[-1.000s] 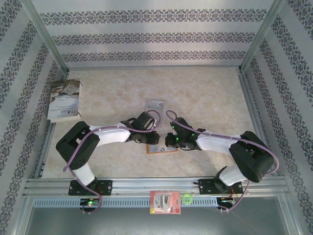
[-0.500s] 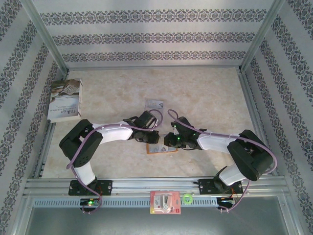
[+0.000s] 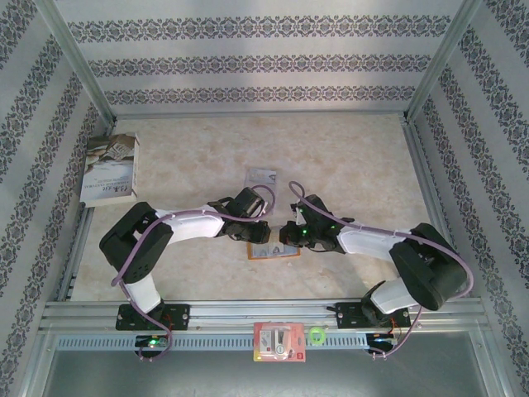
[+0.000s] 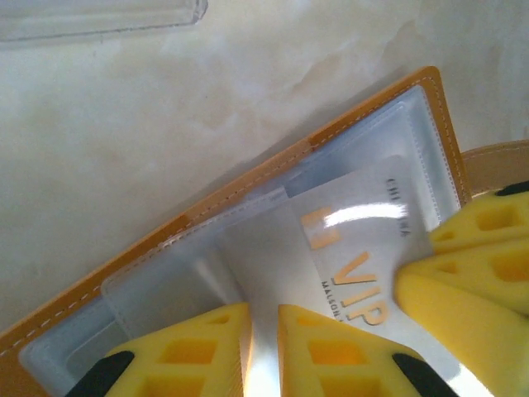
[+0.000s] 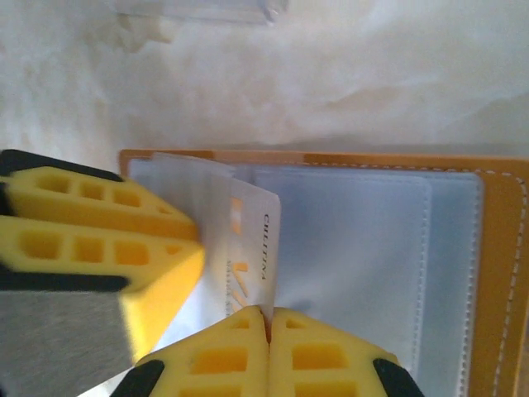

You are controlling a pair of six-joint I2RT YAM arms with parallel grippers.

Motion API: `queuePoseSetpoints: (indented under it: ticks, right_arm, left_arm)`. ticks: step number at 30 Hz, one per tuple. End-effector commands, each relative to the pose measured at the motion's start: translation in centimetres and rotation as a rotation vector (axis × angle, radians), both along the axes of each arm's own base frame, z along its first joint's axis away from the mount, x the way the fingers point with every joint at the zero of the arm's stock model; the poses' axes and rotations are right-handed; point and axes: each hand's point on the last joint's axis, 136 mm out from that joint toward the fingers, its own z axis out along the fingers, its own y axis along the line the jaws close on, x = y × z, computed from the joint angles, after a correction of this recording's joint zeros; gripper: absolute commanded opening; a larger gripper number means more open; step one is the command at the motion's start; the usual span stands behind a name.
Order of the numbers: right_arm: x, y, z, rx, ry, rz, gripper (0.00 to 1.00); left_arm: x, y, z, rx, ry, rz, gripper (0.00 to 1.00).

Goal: Take the credit cards out of the card holder

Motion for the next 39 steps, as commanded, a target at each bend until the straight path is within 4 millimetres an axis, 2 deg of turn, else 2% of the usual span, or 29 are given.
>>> queuePoseSetpoints:
  ticks: [1,5,8,10,15,18,20,23,24,25,28,31,35,39]
  right_arm:
    - [-0.5,-2.4,-0.3,-0.08,-0.01,-0.026,0.0]
    - [-0.3,-3.8,1.3,-0.098,-0.059,-0.035,0.0]
    - [-0.1,-4.2,3.1,-0.101,-0.12,-0.006,0.0]
    - [0.4,-4.2,4.8,-0.096,-0.177,0.027,0.0]
    - [2.3,-3.6,9.1,-0.125,-0.328,0.124,0.0]
    - [3.7,-2.8,11.4,-0.16,-0.413,0.208,0.0]
    - [5.4,-2.3,13.0,-0.204,-0.484,0.251,0.0]
    - [7.0,-0.8,14.9,-0.232,-0.584,0.375,0.0]
    - [7.6,-0.4,15.2,-0.243,-0.606,0.408,0.0]
    - [8.4,0.0,15.5,-0.263,-0.626,0.447,0.0]
    - [10.4,1.5,15.7,-0.296,-0.665,0.58,0.0]
    - [12.4,2.9,15.3,-0.341,-0.655,0.707,0.0]
    - [15.8,3.4,14.9,-0.446,-0.685,0.788,0.0]
    - [17.7,4.5,14.6,-0.47,-0.703,0.87,0.0]
  left_arm:
    - [-2.6,3.4,-3.4,0.149,0.094,-0.003,0.2]
    - [-2.4,3.2,-3.4,0.136,0.091,-0.007,0.2]
    - [-1.9,2.6,-2.2,0.096,0.065,-0.013,0.25]
    - [-1.1,2.0,-0.4,0.056,0.025,-0.009,0.31]
    - [0.7,1.0,5.4,-0.075,-0.075,0.012,0.49]
    - [1.0,1.9,8.2,-0.113,-0.113,0.027,0.6]
    - [1.1,2.9,9.5,-0.144,-0.127,0.057,0.67]
    - [1.3,5.2,10.5,-0.186,-0.132,0.135,0.71]
    - [1.3,5.9,10.7,-0.2,-0.132,0.16,0.75]
    - [1.4,6.8,10.9,-0.212,-0.138,0.193,0.88]
    - [0.9,8.7,11.2,-0.216,-0.148,0.24,0.99]
    - [0.2,10.1,11.3,-0.188,-0.16,0.26,1.0]
    - [-0.1,11.5,11.6,-0.156,-0.189,0.289,1.0]
    - [0.0,12.4,11.7,-0.141,-0.199,0.319,1.0]
